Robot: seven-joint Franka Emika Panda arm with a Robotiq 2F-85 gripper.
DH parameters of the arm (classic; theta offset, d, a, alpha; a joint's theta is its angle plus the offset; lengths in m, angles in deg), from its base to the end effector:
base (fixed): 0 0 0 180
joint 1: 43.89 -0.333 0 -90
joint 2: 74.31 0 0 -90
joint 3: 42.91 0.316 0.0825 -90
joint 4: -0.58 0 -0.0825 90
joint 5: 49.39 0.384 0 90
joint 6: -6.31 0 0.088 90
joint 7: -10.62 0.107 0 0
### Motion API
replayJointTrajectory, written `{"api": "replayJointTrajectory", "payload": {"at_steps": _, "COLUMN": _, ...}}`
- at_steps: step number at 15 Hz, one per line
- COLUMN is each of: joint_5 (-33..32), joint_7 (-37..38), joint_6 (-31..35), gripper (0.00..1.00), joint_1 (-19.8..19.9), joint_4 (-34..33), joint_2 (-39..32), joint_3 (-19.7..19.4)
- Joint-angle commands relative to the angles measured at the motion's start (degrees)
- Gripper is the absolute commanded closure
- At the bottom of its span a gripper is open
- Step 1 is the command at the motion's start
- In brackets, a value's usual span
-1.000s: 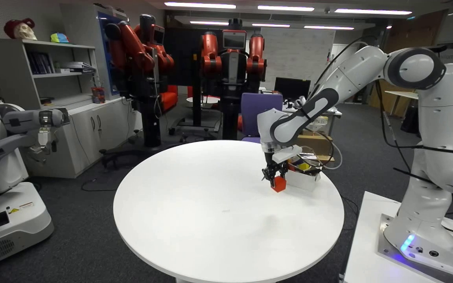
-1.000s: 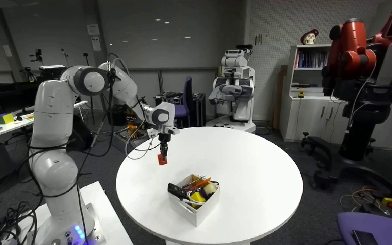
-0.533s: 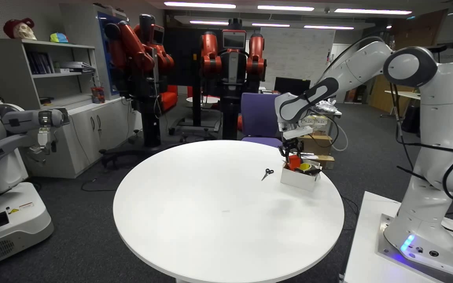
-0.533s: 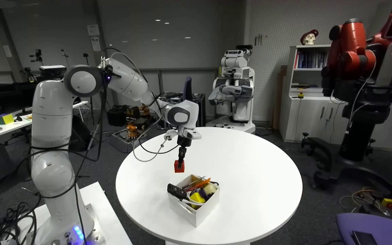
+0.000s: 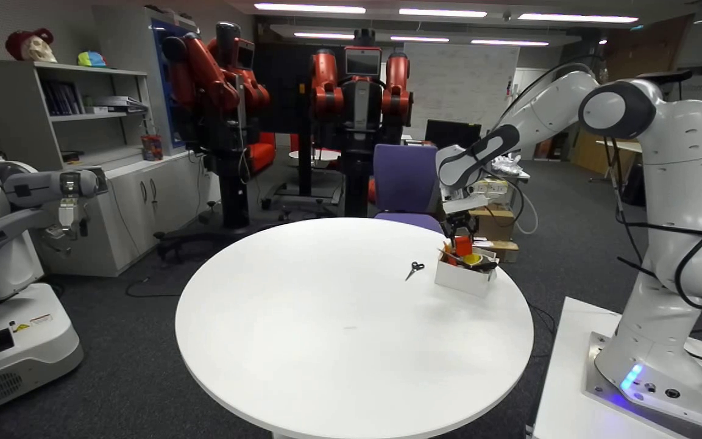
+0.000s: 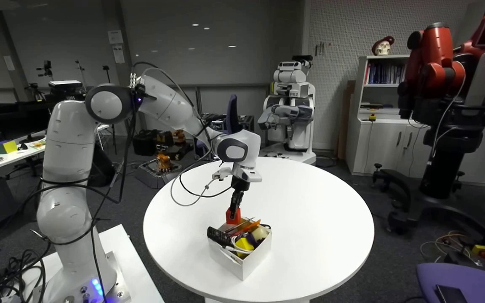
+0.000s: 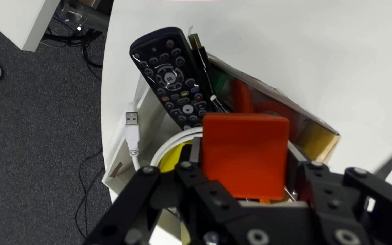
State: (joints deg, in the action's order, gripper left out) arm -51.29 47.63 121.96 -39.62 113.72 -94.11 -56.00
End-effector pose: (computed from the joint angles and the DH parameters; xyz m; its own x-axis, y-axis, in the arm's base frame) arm 0.5490 -0.1702 0.2780 0.5723 -0.8021 -0.1705 -0.7606 -0.5970 0.2551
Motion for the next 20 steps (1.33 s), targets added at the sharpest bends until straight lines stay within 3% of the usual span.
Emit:
{"api": "replayJointTrajectory", "payload": {"at_steps": 1, "joint_5": -0.24, "joint_7": 2.94, "joint_6": -0.80, "gripper": 0.69, "joint_1": -0.16, "joint_4": -3.28, "joint_2": -3.75, "joint_3": 0.38}}
{"api": "replayJointTrajectory", "payload": {"at_steps": 2, "joint_5": 0.03, "joint_7": 3.28, "joint_6": -1.22, "gripper": 0.19, "joint_1": -0.27, "joint_4": -3.82, "joint_2": -4.49, "joint_3": 0.50}}
{"api": "replayJointTrajectory", "payload": {"at_steps": 3, "joint_5": -0.21, "joint_7": 3.71, "joint_6": -1.25, "gripper": 0.18, "joint_1": -0.52, "joint_4": -4.07, "joint_2": -4.98, "joint_3": 0.49}}
{"api": "replayJointTrajectory", "payload": {"at_steps": 6, "joint_5": -0.49, "joint_7": 4.44, "joint_6": -1.70, "gripper": 0.00, "joint_1": -1.10, "joint_4": -4.93, "joint_2": -5.98, "joint_3": 0.58}}
{"api": "replayJointTrajectory", "payload": {"at_steps": 13, "joint_5": 0.28, "joint_7": 3.63, "joint_6": -0.71, "gripper": 0.00, "joint_1": -1.52, "joint_4": -3.70, "joint_2": -3.24, "joint_3": 0.77}}
{"api": "replayJointTrajectory", "payload": {"at_steps": 20, "joint_5": 11.92, "joint_7": -7.02, "joint_6": 1.31, "gripper": 0.00, "joint_1": 0.88, "joint_4": 4.89, "joint_2": 12.26, "joint_3": 2.80}}
